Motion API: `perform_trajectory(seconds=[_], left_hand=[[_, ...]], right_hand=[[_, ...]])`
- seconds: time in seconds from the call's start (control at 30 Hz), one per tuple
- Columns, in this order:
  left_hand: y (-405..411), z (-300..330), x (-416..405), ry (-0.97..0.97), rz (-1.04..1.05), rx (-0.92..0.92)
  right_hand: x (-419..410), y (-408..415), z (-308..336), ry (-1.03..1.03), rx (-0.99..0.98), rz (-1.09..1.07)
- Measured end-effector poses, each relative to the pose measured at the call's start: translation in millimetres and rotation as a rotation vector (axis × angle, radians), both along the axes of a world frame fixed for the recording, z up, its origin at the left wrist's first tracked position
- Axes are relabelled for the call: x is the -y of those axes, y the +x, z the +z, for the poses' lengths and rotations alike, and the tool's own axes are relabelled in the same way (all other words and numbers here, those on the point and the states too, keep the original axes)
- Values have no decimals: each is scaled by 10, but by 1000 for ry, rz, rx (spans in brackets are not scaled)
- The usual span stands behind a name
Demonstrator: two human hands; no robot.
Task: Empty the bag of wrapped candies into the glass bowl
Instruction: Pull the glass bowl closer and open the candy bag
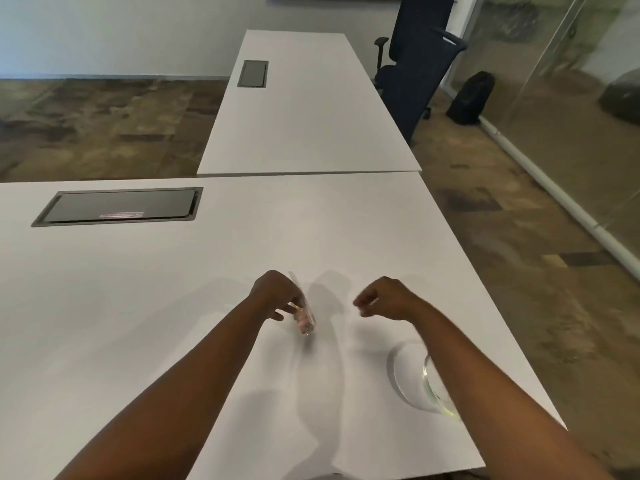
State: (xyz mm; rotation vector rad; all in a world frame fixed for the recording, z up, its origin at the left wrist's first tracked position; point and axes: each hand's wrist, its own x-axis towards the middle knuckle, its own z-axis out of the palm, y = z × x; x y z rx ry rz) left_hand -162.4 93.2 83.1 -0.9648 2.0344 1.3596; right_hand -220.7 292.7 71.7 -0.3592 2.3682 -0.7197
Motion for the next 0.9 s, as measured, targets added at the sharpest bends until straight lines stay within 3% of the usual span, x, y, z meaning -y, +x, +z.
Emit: perform_trajectory(seconds=[0.2, 0.33, 0.6, 0.9], left_hand=[[-18, 33, -51, -46, -52, 8], [-31, 25, -69, -78, -52, -16], [-21, 15, -97, -137, -72, -58], [32, 50, -37, -177, -95, -24]], right_hand=[[-811, -169, -87, 535, 163, 184], [-1071, -73, -178, 650, 163, 160], [-1204, 76, -313, 533, 158, -98], [-859, -39, -263, 254, 318, -248]])
